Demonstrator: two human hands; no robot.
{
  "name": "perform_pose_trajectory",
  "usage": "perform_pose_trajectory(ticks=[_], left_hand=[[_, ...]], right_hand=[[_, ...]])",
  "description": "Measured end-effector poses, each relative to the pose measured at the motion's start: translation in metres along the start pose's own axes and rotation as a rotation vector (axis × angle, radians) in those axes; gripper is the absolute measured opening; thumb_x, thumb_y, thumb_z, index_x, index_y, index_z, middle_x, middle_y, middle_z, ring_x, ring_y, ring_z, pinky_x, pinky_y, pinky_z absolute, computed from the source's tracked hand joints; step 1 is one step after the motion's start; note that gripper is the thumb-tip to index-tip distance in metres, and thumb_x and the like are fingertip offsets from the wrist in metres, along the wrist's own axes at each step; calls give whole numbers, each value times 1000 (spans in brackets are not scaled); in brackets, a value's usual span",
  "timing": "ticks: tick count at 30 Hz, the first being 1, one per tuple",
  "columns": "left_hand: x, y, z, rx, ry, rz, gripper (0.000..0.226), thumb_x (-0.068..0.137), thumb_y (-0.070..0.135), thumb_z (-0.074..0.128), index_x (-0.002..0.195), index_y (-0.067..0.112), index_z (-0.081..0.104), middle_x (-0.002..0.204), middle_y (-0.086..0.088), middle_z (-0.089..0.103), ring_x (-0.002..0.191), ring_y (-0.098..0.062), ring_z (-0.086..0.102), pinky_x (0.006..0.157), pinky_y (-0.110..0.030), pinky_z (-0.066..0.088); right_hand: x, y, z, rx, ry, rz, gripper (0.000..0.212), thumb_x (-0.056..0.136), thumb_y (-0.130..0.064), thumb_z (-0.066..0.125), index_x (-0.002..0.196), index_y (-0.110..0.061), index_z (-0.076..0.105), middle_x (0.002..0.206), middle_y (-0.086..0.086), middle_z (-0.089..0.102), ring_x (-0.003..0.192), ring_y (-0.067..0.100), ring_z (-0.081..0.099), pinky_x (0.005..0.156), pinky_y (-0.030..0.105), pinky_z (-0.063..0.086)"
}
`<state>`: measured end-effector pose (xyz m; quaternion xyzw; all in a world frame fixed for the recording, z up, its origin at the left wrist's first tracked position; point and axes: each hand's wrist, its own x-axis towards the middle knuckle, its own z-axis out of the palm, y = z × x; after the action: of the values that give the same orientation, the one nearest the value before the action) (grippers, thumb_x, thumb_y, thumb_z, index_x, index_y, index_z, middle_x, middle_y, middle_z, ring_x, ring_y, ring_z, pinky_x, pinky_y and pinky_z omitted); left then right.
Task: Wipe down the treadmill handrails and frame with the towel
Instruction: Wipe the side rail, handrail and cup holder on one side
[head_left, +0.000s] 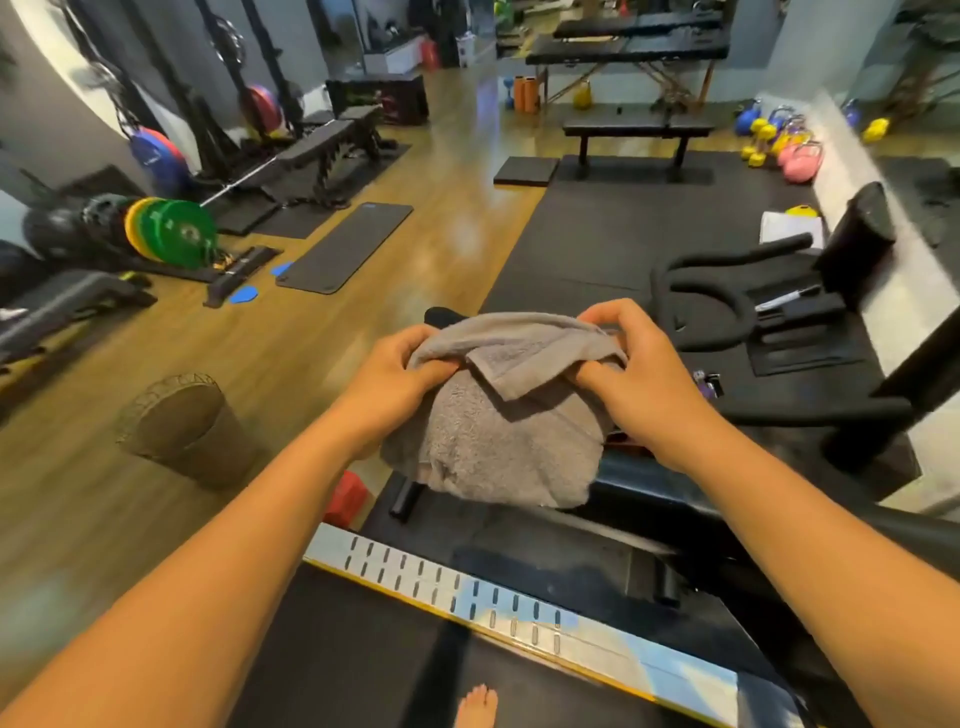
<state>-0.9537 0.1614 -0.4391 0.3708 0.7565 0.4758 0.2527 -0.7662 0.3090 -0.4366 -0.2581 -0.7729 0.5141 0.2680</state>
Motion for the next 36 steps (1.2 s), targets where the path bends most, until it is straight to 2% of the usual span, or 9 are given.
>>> perform_pose_trajectory(ticks=[4,10,14,17,20,24,27,32,36], left_hand=[[3,-25,6,60,98,50,12,95,5,56,95,5,67,87,-7,66,69,5,57,61,-8,43],[26,-92,3,67,143,5,24,94,21,59,79,6,69,75,-12,68,74,-29,63,64,-39,49],[52,-123,8,260,113,40,32,94,38,59,64,28,56,61,9,57,60,-12,54,58,-31,38],[69,-149,18,384,68,31,24,94,40,54,73,30,53,72,8,60,75,-22,59,74,-39,43],[78,-160,25,300,158,20,7,89,26,61,95,22,61,94,3,61,94,-21,56,92,-39,38],[79,-162,27,227,252,107,30,78,19,68,107,20,59,98,10,48,97,-17,51,97,-32,31],[85,-164,23,200,153,-3,24,80,22,67,102,25,57,102,12,46,101,-16,48,100,-42,38],[84,-172,25,257,178,146,10,88,19,59,86,29,55,85,11,56,84,-11,51,89,-36,42],[73,-172,9,174,-14,356,14,92,21,51,99,18,63,93,2,67,84,-12,60,79,-27,49]], right_hand=[[-10,19,24,56,-18,79,16,89,-23,66,96,-17,52,84,-5,58,67,-3,51,60,15,43],[-1,43,75,-41,113,178,13,90,-27,65,88,-22,53,80,-10,61,69,0,55,60,14,43],[30,63,109,-381,131,232,18,93,-40,58,89,-27,47,76,-7,61,69,12,58,55,30,45],[45,90,130,-618,144,302,13,94,-37,54,89,-30,44,80,-5,58,74,21,57,52,31,34],[47,101,135,-703,237,351,18,89,-30,60,103,-31,48,100,-2,54,92,23,56,68,33,41],[45,92,140,-956,362,175,42,83,-30,67,123,-22,54,122,7,48,112,25,43,91,40,38],[35,85,145,-1018,32,-21,44,89,-52,52,118,-20,61,126,4,55,118,24,48,98,43,41],[24,86,143,-1015,-356,189,97,68,-83,48,145,-25,39,147,-3,43,133,19,41,111,36,31],[60,86,161,-1168,-578,169,104,59,-88,48,146,-36,26,131,-7,55,111,19,55,92,39,44]])
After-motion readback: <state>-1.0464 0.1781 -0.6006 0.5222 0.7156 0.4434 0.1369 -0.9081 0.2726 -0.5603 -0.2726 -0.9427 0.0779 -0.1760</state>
